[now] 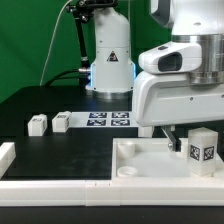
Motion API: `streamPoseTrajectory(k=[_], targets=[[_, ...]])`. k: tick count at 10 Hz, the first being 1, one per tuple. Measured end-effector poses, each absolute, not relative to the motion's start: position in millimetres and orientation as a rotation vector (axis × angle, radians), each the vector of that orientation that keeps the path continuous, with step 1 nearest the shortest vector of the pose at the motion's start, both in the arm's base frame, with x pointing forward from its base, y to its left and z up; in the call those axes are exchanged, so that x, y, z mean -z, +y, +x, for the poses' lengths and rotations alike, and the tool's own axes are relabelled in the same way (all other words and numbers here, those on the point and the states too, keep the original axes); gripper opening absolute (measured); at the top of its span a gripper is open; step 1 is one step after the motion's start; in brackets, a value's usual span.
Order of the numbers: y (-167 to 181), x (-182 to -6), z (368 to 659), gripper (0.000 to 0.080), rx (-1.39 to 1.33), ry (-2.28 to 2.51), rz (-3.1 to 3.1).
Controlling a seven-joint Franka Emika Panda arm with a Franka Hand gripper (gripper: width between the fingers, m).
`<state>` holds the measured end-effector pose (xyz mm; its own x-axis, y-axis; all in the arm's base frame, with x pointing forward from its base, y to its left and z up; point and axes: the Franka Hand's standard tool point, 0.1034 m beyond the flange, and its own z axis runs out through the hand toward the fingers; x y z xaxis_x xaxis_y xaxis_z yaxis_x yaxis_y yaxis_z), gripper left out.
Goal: Assemble one leg
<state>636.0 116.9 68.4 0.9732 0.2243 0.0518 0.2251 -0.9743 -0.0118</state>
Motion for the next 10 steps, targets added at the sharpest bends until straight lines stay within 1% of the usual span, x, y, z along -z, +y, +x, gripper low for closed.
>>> streamPoseTrajectory(k=[1, 2, 3, 4, 5, 6, 7, 10], targets=[[112.9, -68.3, 636.5, 0.0648, 0.078, -0.579, -3.082], [112.8, -68.3, 636.5, 0.0648, 0.078, -0.591, -3.080], [112.3, -68.2, 636.6, 0.0622, 0.078, -0.601, -3.079], [112.4, -68.2, 636.5, 0.0488, 0.078, -0.564, -3.085], [112.4, -68.2, 636.5, 0.0488, 0.078, -0.529, -3.091], [113.1, -68.2, 636.4, 0.0352, 0.078, -0.494, -3.094], [113.2, -68.0, 636.2, 0.0292, 0.077, -0.348, -3.111], [114.2, -67.0, 635.5, 0.0292, 0.070, 0.098, -3.120]])
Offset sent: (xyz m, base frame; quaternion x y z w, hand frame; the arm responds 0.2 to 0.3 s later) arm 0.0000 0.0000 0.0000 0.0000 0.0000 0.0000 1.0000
